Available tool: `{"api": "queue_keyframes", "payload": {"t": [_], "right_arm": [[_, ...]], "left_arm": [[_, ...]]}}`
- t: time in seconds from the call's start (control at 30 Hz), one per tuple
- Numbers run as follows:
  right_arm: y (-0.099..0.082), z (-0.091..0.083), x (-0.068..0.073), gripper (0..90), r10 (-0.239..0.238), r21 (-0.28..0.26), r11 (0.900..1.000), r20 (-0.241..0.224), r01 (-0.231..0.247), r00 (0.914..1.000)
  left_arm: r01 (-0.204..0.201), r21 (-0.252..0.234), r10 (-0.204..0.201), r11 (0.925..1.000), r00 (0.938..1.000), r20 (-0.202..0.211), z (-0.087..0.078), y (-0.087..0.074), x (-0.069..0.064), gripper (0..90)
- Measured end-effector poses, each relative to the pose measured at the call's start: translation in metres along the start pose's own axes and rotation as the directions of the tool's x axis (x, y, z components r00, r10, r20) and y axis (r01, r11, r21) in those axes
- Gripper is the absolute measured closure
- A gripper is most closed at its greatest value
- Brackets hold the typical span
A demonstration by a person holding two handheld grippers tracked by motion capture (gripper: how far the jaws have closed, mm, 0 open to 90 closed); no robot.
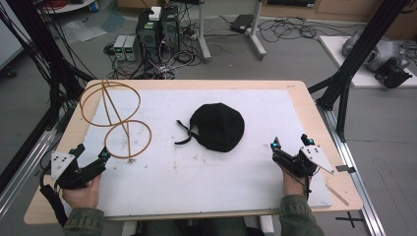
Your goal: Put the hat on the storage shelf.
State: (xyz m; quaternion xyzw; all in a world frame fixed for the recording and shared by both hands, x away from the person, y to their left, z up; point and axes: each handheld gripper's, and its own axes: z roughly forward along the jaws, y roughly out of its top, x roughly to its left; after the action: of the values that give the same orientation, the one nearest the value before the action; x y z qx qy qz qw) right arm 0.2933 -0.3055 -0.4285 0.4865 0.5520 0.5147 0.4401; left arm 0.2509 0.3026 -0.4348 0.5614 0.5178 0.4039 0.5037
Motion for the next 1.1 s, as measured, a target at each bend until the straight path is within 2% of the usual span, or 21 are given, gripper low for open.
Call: {"api": "queue_keyframes", "payload": {"t": [0.27, 0.43, 0.63, 0.7, 0.83, 0.87, 0.9, 0.93, 0.97, 1.0, 1.03, 1.07, 1.1], "right_arm": [[-0.001, -0.002, 0.0, 4.5, 0.002, -0.002, 1.0, -0.006, -0.002, 1.0], [-0.004, -0.002, -0.003, 4.5, 0.028, 0.002, 0.9996, -0.002, -0.028, 0.9996], [-0.003, -0.001, -0.004, 4.5, 0.024, 0.002, 0.9997, -0.007, -0.024, 0.9997], [-0.001, 0.001, -0.003, 4.5, 0.026, 0.006, 0.9996, -0.026, -0.026, 0.9993], [0.004, 0.005, 0.002, 4.5, -0.006, 0.007, 1.0, -0.061, 0.006, 0.9981], [0.008, 0.008, 0.007, 4.5, -0.03, 0.013, 0.9994, -0.085, 0.031, 0.9959], [0.008, 0.008, 0.007, 4.5, -0.03, 0.013, 0.9994, -0.085, 0.031, 0.9959], [0.01, 0.009, 0.009, 4.5, -0.041, 0.013, 0.999, -0.099, 0.042, 0.9943], [0.014, 0.011, 0.015, 4.5, -0.059, 0.02, 0.9979, -0.131, 0.062, 0.9897], [0.014, 0.011, 0.015, 4.5, -0.059, 0.02, 0.9979, -0.131, 0.062, 0.9897], [0.017, 0.012, 0.02, 4.5, -0.076, 0.026, 0.9964, -0.165, 0.081, 0.9834], [0.017, 0.012, 0.02, 4.5, -0.076, 0.026, 0.9964, -0.165, 0.081, 0.9834], [0.019, 0.014, 0.026, 4.5, -0.082, 0.037, 0.9952, -0.198, 0.091, 0.9769]], "left_arm": [[-0.002, 0.003, 0.002, 1.0, 1.0, 0.004, 0.001, 0.0, -0.001, 19.8], [-0.002, 0.001, 0.002, 1.0, 1.0, 0.008, 0.002, 0.0, -0.002, 19.8], [-0.002, 0.002, 0.002, 1.0, 1.0, 0.007, 0.002, 0.0, -0.001, 19.8], [0.002, 0.002, -0.002, 1.0, 0.9999, 0.012, 0.003, 0.0, -0.001, 19.8], [-0.004, 0.006, 0.004, 1.0, 0.9998, 0.018, 0.004, 0.0, -0.001, 19.8], [-0.006, 0.007, 0.006, 1.0, 0.9998, 0.018, 0.004, 0.0, -0.001, 19.8], [-0.006, 0.008, 0.005, 1.0, 0.9998, 0.019, 0.004, 0.0, -0.001, 19.8], [-0.005, 0.008, 0.005, 1.0, 0.9998, 0.02, 0.004, 0.0, -0.001, 19.8], [-0.006, 0.008, 0.005, 1.0, 0.9998, 0.021, 0.005, 0.0, -0.001, 19.8], [-0.005, 0.008, 0.005, 1.0, 0.9998, 0.022, 0.005, 0.0, -0.001, 19.8], [-0.004, 0.008, 0.004, 1.0, 0.9997, 0.023, 0.005, 0.001, -0.001, 19.8], [-0.005, 0.009, 0.005, 0.9999, 0.9997, 0.023, 0.005, 0.001, -0.001, 19.8], [-0.005, 0.01, 0.005, 0.9999, 0.9997, 0.024, 0.005, 0.0, -0.001, 19.8]]}}
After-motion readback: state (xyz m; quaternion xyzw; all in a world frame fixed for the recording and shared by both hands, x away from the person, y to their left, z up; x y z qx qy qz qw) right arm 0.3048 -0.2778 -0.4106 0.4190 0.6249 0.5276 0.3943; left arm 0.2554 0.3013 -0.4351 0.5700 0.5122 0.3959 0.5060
